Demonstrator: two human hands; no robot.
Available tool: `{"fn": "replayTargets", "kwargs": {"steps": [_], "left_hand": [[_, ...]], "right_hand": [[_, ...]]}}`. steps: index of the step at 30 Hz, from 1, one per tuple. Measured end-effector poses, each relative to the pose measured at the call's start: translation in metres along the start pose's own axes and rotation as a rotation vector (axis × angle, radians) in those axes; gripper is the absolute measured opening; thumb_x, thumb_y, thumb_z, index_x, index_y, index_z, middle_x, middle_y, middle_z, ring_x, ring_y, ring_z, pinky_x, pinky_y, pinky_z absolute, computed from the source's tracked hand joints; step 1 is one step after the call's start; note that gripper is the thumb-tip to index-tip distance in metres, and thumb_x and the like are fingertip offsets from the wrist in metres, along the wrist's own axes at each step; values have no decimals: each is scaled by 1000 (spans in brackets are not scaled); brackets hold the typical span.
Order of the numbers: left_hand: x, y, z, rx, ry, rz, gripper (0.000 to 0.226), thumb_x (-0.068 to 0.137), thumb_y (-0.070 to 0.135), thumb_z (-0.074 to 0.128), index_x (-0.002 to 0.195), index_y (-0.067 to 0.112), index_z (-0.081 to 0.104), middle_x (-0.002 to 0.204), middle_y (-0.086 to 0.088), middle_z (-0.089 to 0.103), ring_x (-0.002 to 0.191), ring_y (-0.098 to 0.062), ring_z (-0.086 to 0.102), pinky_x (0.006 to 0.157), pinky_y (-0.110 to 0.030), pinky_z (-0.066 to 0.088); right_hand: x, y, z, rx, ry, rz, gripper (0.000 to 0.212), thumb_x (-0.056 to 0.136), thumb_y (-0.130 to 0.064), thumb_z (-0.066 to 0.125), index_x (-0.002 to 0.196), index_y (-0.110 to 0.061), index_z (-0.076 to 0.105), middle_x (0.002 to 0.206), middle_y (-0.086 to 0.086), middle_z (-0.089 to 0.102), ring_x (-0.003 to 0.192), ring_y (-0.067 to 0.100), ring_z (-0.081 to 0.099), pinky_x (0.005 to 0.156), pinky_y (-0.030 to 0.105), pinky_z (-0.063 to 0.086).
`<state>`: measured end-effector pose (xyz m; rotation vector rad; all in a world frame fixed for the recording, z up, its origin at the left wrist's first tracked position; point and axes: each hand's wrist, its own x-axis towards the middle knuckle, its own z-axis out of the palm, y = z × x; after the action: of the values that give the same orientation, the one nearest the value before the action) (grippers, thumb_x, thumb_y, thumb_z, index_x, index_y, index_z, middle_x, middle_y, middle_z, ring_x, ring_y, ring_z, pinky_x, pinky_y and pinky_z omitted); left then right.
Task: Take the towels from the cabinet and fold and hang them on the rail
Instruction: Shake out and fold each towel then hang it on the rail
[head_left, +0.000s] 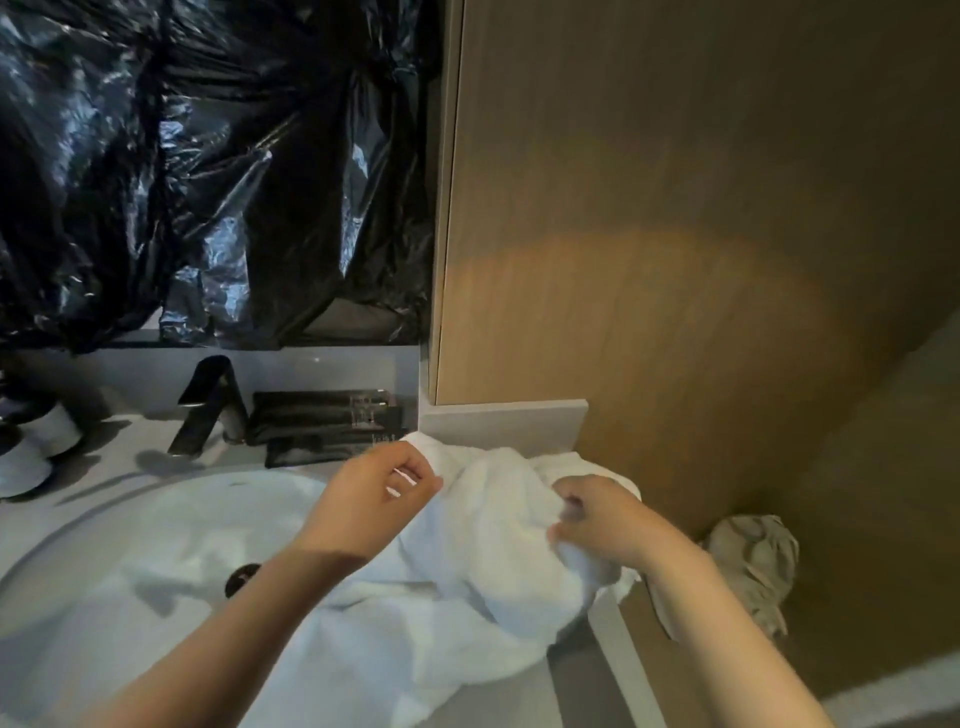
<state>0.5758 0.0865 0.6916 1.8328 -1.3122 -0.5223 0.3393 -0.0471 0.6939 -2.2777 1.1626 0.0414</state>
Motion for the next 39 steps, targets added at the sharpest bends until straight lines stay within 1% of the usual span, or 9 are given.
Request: {"fn": "replayTargets", "kwargs": {"steps": [4, 9, 14, 19, 23, 27, 29, 32, 39], "left_hand": [[1, -17, 26, 22, -4, -56, 17, 84, 40, 70, 98, 38, 61, 102, 23, 54, 92, 5, 56, 70, -10, 41], [14, -20, 47, 57, -102, -176, 54, 78, 54, 72, 123, 29, 55, 102, 14, 58, 88, -6, 56, 76, -20, 39], [2, -30, 65, 63, -223, -257, 31, 75, 42, 80, 92, 24, 62, 75, 5, 64, 69, -12, 60, 64, -20, 47], [-35, -43, 71, -14, -282, -296, 22, 83, 36, 73, 93, 25, 58, 79, 3, 63, 70, -13, 58, 73, -28, 51], [-62, -49, 67, 72, -392, -239, 21, 86, 42, 68, 98, 26, 60, 82, 7, 67, 71, -2, 61, 69, -17, 51], [-64, -50, 52, 90, -305, -234, 12, 91, 38, 63, 88, 26, 66, 85, 12, 69, 77, 1, 63, 68, -11, 47], [-55, -52, 40, 74, -186, -190, 10, 91, 31, 64, 84, 26, 68, 86, 12, 69, 74, 5, 62, 65, -9, 43], [-39, -49, 30, 6, 30, -149, 6, 85, 26, 71, 81, 24, 67, 85, 9, 66, 74, -1, 61, 67, -16, 42], [-6, -44, 42, 134, -76, -270, 69, 78, 56, 71, 132, 16, 54, 127, 0, 54, 119, -20, 51, 101, -33, 41]], "right_hand": [[-22, 14, 30, 173, 58, 94, 40, 78, -57, 70, 105, -31, 56, 92, -19, 59, 84, 1, 54, 66, 19, 38], [-29, 3, 31, 278, 268, 123, 62, 71, -84, 42, 86, -27, 62, 77, -14, 65, 75, 6, 59, 69, 27, 45], [-34, -2, 41, 375, 354, 137, 53, 90, -65, 45, 57, -24, 42, 49, -14, 50, 51, 1, 46, 53, 15, 35], [-26, -6, 53, 450, 297, 211, 55, 90, -65, 48, 80, -13, 62, 75, -3, 66, 73, 10, 59, 63, 20, 40], [-11, -14, 67, 449, 202, 287, 46, 90, -60, 52, 76, -16, 50, 75, -3, 51, 75, 18, 51, 62, 27, 35], [-7, -16, 78, 509, 194, 182, 23, 89, -30, 64, 79, -12, 54, 74, 2, 55, 67, 16, 52, 64, 28, 40], [-13, -14, 82, 574, 204, 96, 4, 92, -24, 64, 95, -24, 66, 90, -17, 66, 83, -5, 61, 75, 9, 45], [-29, -4, 91, 596, 164, 12, 25, 93, -27, 64, 117, -33, 69, 112, -29, 66, 105, -14, 57, 90, 6, 42], [-54, 15, 108, 302, 83, 40, 25, 95, -38, 57, 118, -43, 65, 104, -36, 62, 93, -14, 55, 78, 4, 40]]}}
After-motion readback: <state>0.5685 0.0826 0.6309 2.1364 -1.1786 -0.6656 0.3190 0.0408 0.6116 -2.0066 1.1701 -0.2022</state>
